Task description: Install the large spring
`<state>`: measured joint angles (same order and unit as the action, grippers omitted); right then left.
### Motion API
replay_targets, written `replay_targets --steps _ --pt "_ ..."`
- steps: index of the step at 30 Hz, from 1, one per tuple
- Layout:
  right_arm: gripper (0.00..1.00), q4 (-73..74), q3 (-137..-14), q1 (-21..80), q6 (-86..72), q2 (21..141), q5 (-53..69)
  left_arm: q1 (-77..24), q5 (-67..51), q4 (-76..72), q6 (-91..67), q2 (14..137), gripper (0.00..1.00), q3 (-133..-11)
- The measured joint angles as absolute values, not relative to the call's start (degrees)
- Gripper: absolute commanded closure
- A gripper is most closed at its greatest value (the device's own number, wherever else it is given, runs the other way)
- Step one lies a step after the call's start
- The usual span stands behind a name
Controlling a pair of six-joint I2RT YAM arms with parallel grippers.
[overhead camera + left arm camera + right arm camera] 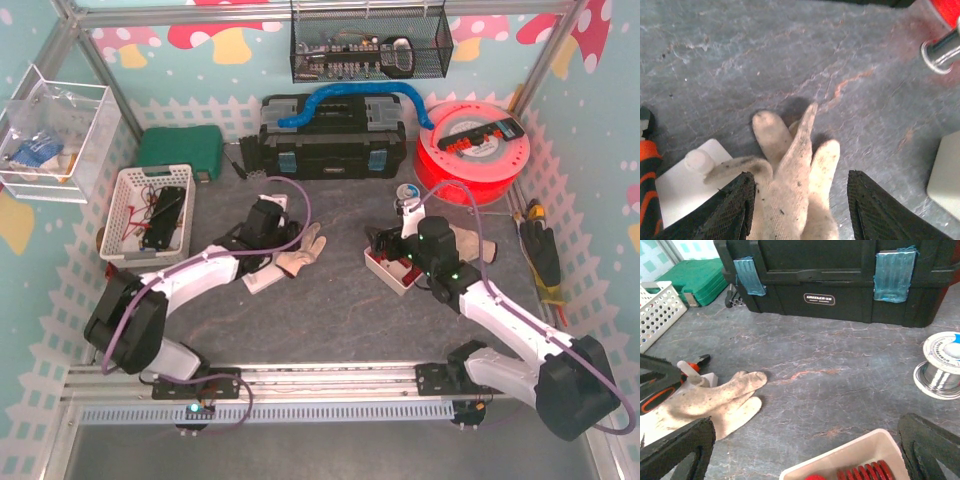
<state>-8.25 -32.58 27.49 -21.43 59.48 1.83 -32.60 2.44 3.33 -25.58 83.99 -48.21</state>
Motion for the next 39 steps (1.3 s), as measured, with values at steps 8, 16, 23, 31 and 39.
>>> replay_targets --steps 8,16,23,31,39 --pt "0.01 -12.3 -29.8 27.5 -21.4 59.4 -0.7 -33.9 2.2 5.5 -25.0 85.8 0.5 -48.1" --pt "0.01 -13.8 -29.7 27.5 -21.4 59.4 -1.5 -34.5 3.8 8.0 -25.1 85.8 0.49 -47.7" --pt "0.01 -14.0 -29.7 27.5 -21.4 59.4 -2.2 -34.7 3.9 8.7 -25.1 86.2 0.59 -47.6" --pt "0.01 -14.2 -29.6 27.6 -21.4 59.4 -3.0 -34.7 3.9 9.4 -25.1 86.2 0.58 -47.6" --pt "0.01 -14.4 -29.6 27.6 -21.4 59.4 -3.5 -34.7 3.8 10.1 -25.0 87.6 0.77 -47.6"
